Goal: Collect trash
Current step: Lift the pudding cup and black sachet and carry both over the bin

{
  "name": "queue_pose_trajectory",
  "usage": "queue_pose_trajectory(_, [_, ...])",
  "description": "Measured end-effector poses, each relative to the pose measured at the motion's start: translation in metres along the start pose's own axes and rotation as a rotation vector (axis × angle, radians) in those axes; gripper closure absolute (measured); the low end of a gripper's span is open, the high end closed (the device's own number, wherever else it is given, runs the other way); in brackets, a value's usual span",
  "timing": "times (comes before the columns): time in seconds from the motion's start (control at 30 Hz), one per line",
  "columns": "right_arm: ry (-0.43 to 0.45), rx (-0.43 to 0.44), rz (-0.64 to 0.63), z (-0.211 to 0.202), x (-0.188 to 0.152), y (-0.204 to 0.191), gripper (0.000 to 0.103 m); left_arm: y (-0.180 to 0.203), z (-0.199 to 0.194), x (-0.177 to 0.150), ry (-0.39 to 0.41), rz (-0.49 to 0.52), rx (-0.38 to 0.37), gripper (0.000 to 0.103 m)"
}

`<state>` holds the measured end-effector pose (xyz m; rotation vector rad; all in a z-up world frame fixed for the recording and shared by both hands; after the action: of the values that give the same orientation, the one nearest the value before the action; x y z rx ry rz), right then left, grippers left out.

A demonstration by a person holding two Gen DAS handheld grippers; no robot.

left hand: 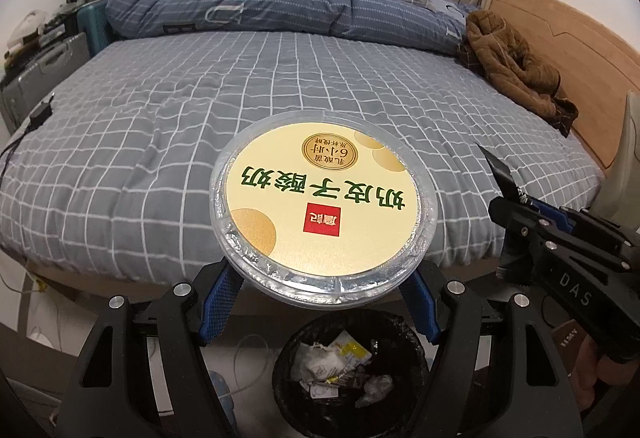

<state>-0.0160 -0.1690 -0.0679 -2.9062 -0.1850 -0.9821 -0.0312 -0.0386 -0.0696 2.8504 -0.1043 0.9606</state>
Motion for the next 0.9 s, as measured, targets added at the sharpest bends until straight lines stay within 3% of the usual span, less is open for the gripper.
queue_pose_trajectory(0.5, [-0.055, 0.012, 0.002, -0.006, -0.046, -0.012, 0.080, -0.007, -0.011, -0.046, -0.042, -0.032, 0.016, 0.033])
queue_pose_trajectory(0.9, [-0.165, 0.001, -0.004, 0.011, -0.100, -0.008, 0.080, -0.012, 0.003, -0.103, -0.159, -0.057, 0.036, 0.033])
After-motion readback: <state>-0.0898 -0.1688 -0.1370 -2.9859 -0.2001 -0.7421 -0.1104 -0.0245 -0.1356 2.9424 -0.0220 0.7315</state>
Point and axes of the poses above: each gripper's, at about its wrist camera, not at the fingertips, and z roughly the way its jaws point, y to its right, x to its top, the point moved 7 cm from there along z, roughly the way its jaws point, and after that the axes turned 7 degrees about -y, right-handed, at the moved point
